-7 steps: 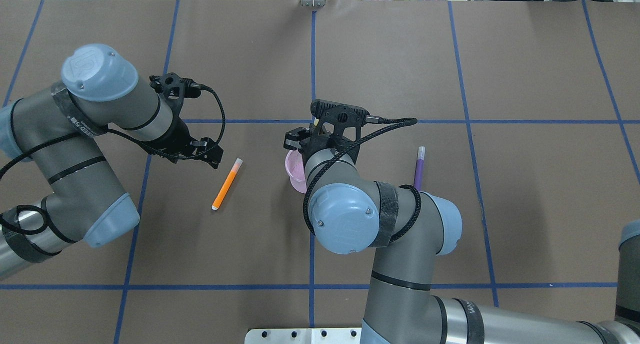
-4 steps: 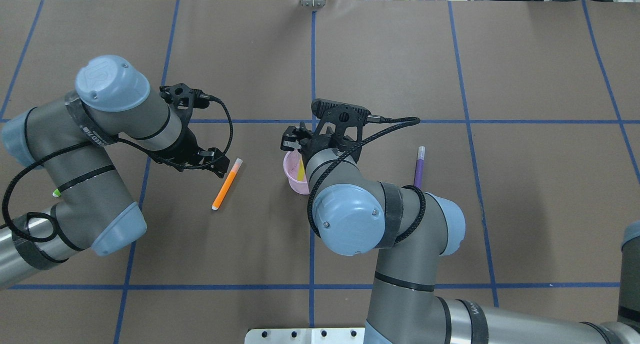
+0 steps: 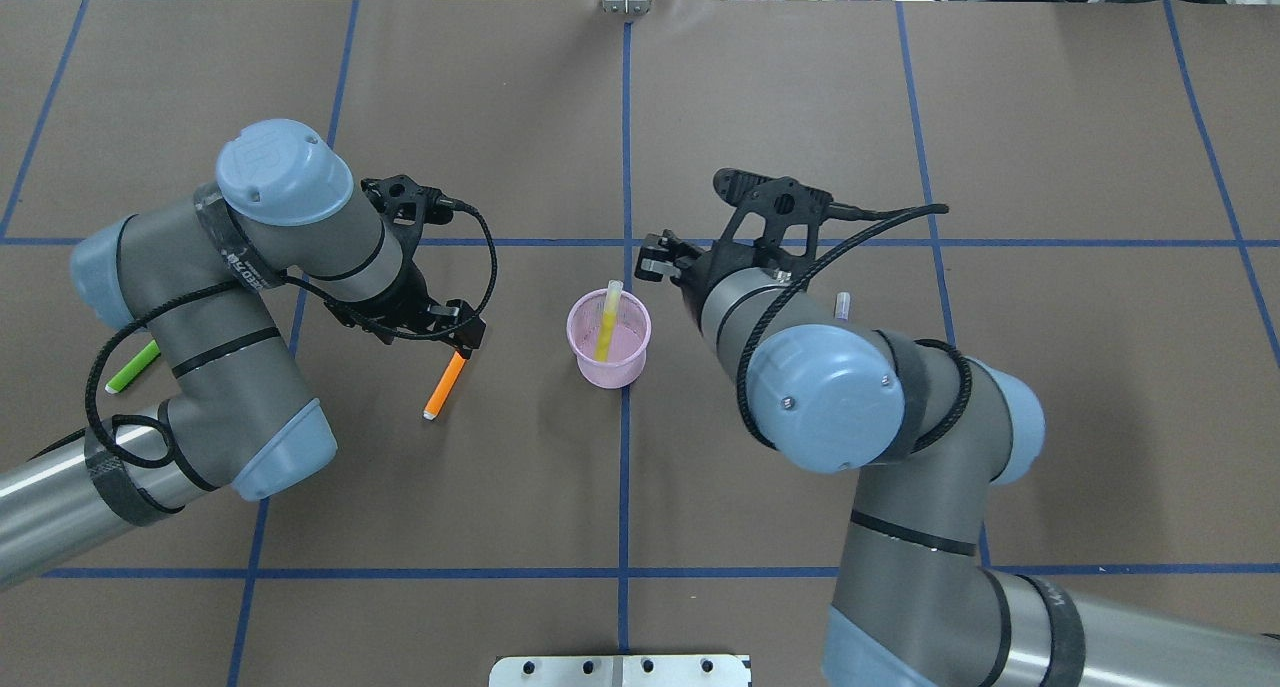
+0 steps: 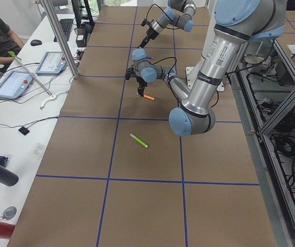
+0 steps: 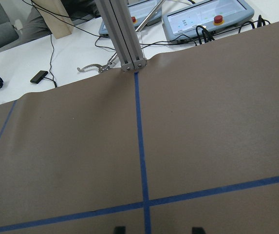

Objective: Collect pens into pen holder
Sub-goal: 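Grasp the orange pen with the left gripper while the right arm withdraws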

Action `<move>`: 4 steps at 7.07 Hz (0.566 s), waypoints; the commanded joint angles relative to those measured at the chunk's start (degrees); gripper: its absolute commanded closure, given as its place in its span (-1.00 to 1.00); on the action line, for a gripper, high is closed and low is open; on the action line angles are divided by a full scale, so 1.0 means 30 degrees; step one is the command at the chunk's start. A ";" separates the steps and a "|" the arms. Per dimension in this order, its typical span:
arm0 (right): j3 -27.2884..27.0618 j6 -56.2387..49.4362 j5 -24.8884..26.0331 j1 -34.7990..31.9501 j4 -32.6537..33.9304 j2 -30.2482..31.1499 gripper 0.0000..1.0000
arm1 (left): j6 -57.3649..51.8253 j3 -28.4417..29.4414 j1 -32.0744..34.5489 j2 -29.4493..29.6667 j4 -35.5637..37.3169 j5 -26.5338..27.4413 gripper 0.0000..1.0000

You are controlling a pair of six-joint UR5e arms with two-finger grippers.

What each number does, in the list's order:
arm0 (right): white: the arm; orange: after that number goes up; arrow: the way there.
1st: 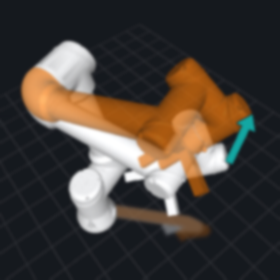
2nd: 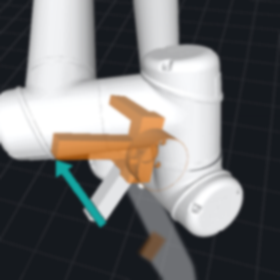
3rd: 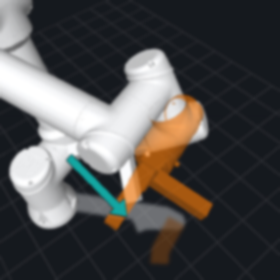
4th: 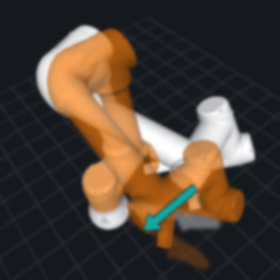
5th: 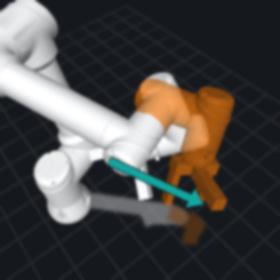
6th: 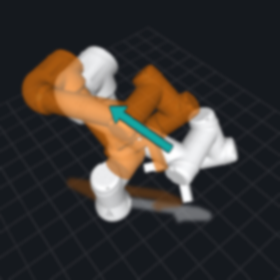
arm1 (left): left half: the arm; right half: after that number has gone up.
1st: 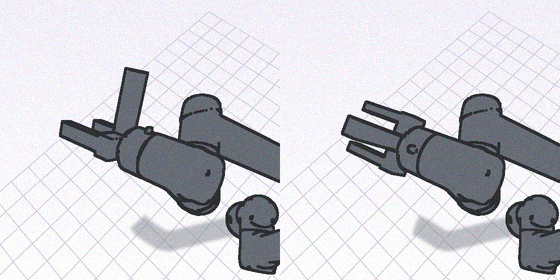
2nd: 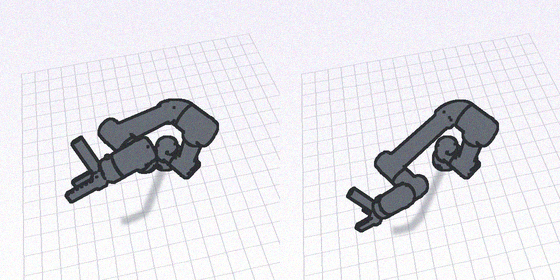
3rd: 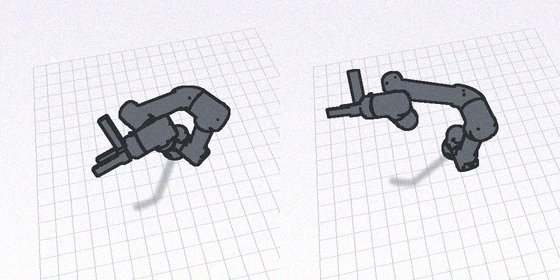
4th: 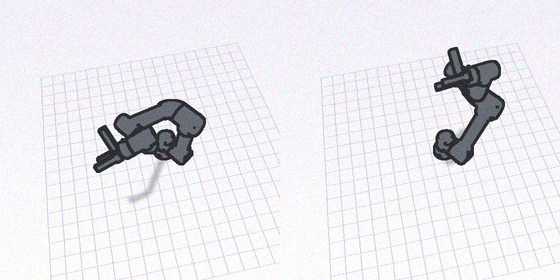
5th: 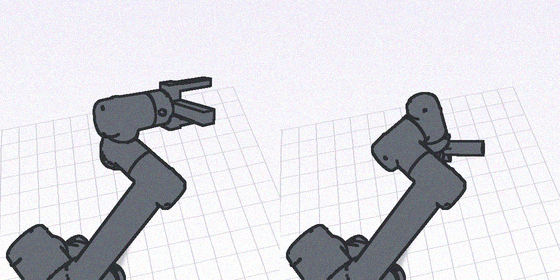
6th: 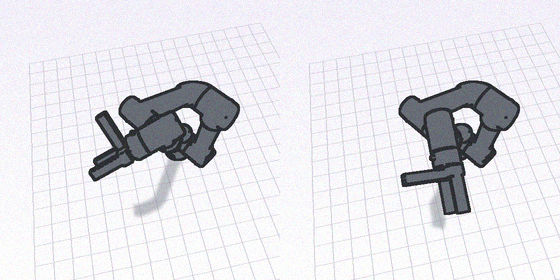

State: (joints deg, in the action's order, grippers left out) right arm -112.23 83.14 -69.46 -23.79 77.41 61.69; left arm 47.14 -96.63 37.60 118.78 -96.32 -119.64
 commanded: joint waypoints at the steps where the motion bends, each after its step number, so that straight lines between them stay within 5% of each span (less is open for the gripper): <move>1: -0.0499 -0.0638 -0.2030 -0.1146 0.0009 0.1026 -0.11 | -0.2439 0.0510 -0.0054 0.0132 0.0055 0.0418 -0.86; 3: -0.0587 -0.1546 -0.5251 -0.2844 -0.0021 0.1729 -0.11 | -0.2473 0.2258 -0.0113 0.1471 0.0055 0.0273 -0.75; 4: -0.0703 -0.1608 -0.5438 -0.3112 -0.0050 0.2167 -0.10 | -0.2473 0.2733 -0.0229 0.1914 0.0055 0.0243 -0.62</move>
State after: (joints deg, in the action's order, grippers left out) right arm -114.03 79.06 -83.36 -31.48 77.33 66.72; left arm 39.86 -90.78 37.22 122.60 -96.16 -118.76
